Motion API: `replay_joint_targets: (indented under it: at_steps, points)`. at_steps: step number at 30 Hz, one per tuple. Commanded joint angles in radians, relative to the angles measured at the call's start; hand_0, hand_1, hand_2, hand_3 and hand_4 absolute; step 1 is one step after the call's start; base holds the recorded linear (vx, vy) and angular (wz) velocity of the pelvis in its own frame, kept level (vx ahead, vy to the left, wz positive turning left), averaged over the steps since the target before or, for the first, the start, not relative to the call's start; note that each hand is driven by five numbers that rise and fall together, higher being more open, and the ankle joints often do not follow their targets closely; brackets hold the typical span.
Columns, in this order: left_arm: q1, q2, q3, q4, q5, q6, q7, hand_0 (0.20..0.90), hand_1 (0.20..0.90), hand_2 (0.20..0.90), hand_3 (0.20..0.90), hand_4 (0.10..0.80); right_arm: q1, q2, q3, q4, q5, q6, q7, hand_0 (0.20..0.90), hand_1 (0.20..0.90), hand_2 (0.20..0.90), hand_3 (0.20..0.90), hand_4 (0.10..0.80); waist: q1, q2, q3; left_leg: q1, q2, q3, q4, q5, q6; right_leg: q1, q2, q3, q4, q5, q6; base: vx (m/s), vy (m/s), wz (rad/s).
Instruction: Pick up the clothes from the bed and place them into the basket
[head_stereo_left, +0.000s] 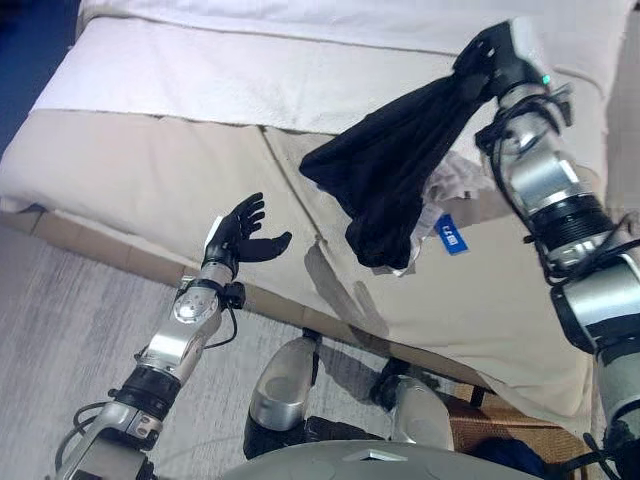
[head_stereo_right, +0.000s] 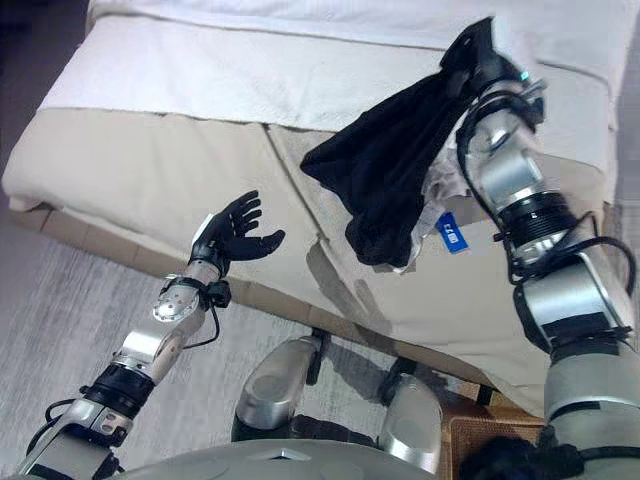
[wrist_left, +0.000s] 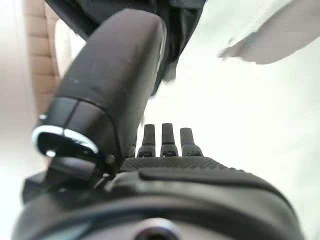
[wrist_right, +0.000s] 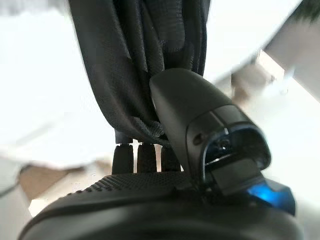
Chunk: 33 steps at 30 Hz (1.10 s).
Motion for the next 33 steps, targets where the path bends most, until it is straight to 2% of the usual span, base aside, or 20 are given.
replay_joint_targets:
  at_steps: [1,7,14,17,19,20,21,22,23,25,27,30,32,33]
  points:
    - [0.027,0.005,-0.013,-0.02,0.038,-0.066,0.021,0.9,0.9,0.9,0.9,0.8,-0.025,-0.13,0.012,-0.065,-0.016,-0.113,-0.101,0.3,0.3,0.3,0.2,0.1,-0.065,-0.058,-0.313,0.025,0.024,0.071,0.004,-0.106,-0.001,0.032,0.046,0.044,-0.098,0.034,-0.002,0.013,-0.052,-0.32]
    - [0.032,0.006,-0.029,0.019,0.037,-0.084,-0.005,0.9,0.9,0.9,0.9,0.8,-0.058,-0.238,-0.03,-0.092,0.045,-0.12,-0.101,0.3,0.3,0.3,0.2,0.1,-0.105,-0.077,-0.379,0.078,0.043,0.1,-0.076,-0.09,-0.016,0.064,0.073,0.064,-0.16,0.047,0.003,0.0,-0.058,-0.25]
    - [0.023,0.006,-0.06,0.064,0.056,-0.122,-0.035,0.9,0.9,0.9,0.9,0.8,-0.128,-0.378,-0.012,-0.065,0.076,-0.107,-0.114,0.3,0.3,0.3,0.2,0.1,-0.155,-0.092,-0.425,0.117,0.056,0.117,-0.145,-0.071,-0.034,0.082,0.112,0.101,-0.217,0.059,0.0,-0.019,-0.034,-0.16]
    - [0.028,0.007,-0.063,0.068,0.069,-0.131,-0.027,0.9,0.9,0.9,0.9,0.8,-0.152,-0.41,-0.006,-0.043,0.081,-0.11,-0.125,0.3,0.3,0.3,0.2,0.1,-0.17,-0.101,-0.428,0.118,0.037,0.091,-0.13,-0.092,-0.029,0.083,0.125,0.148,-0.244,0.068,-0.005,-0.029,0.008,-0.19]
    - [0.041,0.011,-0.047,0.063,0.072,-0.13,-0.008,0.9,0.9,0.9,0.9,0.8,-0.161,-0.417,0.0,-0.037,0.081,-0.12,-0.131,0.3,0.3,0.3,0.2,0.1,-0.17,-0.108,-0.423,0.111,-0.001,0.02,-0.081,-0.129,-0.01,0.079,0.124,0.219,-0.247,0.079,-0.004,-0.025,0.046,-0.56]
    - [0.053,0.017,-0.036,0.052,0.07,-0.131,0.012,0.9,0.9,0.9,0.9,0.8,-0.164,-0.411,0.009,-0.042,0.088,-0.128,-0.139,0.3,0.3,0.3,0.2,0.1,-0.161,-0.109,-0.416,0.108,-0.034,-0.058,-0.06,-0.147,0.008,0.073,0.126,0.273,-0.239,0.084,-0.001,-0.006,0.049,-0.71]
    - [0.061,0.022,-0.024,0.045,0.068,-0.129,0.027,0.9,0.9,0.9,0.9,0.8,-0.165,-0.407,0.012,-0.045,0.096,-0.138,-0.137,0.3,0.3,0.3,0.2,0.1,-0.158,-0.107,-0.415,0.106,-0.048,-0.088,-0.054,-0.151,0.016,0.067,0.128,0.301,-0.235,0.087,0.002,-0.001,0.057,-0.82]
    - [0.069,0.025,-0.009,0.041,0.067,-0.129,0.027,0.9,0.9,0.9,0.9,0.8,-0.158,-0.403,0.009,-0.057,0.096,-0.137,-0.141,0.3,0.3,0.3,0.2,0.1,-0.16,-0.102,-0.412,0.106,-0.054,-0.092,-0.053,-0.153,0.022,0.062,0.131,0.322,-0.233,0.091,0.005,0.003,0.091,-0.93]
    - [0.072,0.023,0.008,0.043,0.069,-0.128,-0.006,0.9,0.9,0.9,0.9,0.8,-0.128,-0.414,-0.02,-0.095,0.078,-0.105,-0.145,0.3,0.3,0.3,0.2,0.1,-0.174,-0.095,-0.41,0.108,-0.054,-0.058,-0.054,-0.154,0.026,0.059,0.127,0.326,-0.246,0.109,0.014,0.007,0.097,-1.01]
    - [0.069,0.024,0.004,0.061,0.075,-0.133,-0.03,0.9,0.9,0.9,0.9,0.8,-0.072,-0.428,-0.068,-0.117,0.059,-0.086,-0.15,0.3,0.3,0.3,0.2,0.1,-0.188,-0.098,-0.407,0.114,-0.057,-0.04,-0.073,-0.146,0.029,0.053,0.119,0.331,-0.268,0.148,0.034,-0.011,0.059,-0.75]
    - [0.069,0.031,0.0,0.07,0.087,-0.148,-0.022,0.9,0.9,0.9,0.9,0.8,-0.029,-0.434,-0.108,-0.128,0.077,-0.08,-0.159,0.3,0.3,0.3,0.2,0.1,-0.196,-0.095,-0.398,0.132,-0.052,-0.015,-0.116,-0.13,0.028,0.029,0.106,0.294,-0.276,0.185,0.059,-0.067,-0.008,-0.66]
    - [0.072,0.062,0.024,0.04,0.078,-0.144,0.029,0.9,0.9,0.9,0.9,0.8,-0.016,-0.416,-0.133,-0.102,0.097,-0.099,-0.173,0.3,0.3,0.3,0.2,0.1,-0.178,-0.087,-0.381,0.15,-0.025,0.072,-0.17,-0.106,0.029,-0.026,0.068,0.156,-0.178,0.218,0.091,-0.198,-0.062,-0.84]
    - [0.054,0.082,0.044,0.017,0.07,-0.123,0.043,0.9,0.9,0.9,0.9,0.8,-0.032,-0.422,-0.124,-0.055,0.133,-0.115,-0.181,0.3,0.3,0.3,0.2,0.1,-0.165,-0.077,-0.381,0.127,-0.002,0.122,-0.155,-0.094,0.035,-0.023,0.062,0.102,-0.092,0.165,0.075,-0.24,-0.083,-1.02]
    - [0.05,0.085,0.053,0.015,0.069,-0.119,0.045,0.9,0.9,0.9,0.9,0.8,-0.035,-0.424,-0.121,-0.031,0.154,-0.126,-0.183,0.3,0.3,0.3,0.2,0.1,-0.159,-0.077,-0.386,0.113,0.004,0.137,-0.14,-0.092,0.032,-0.007,0.067,0.089,-0.109,0.135,0.064,-0.183,-0.108,-0.82]
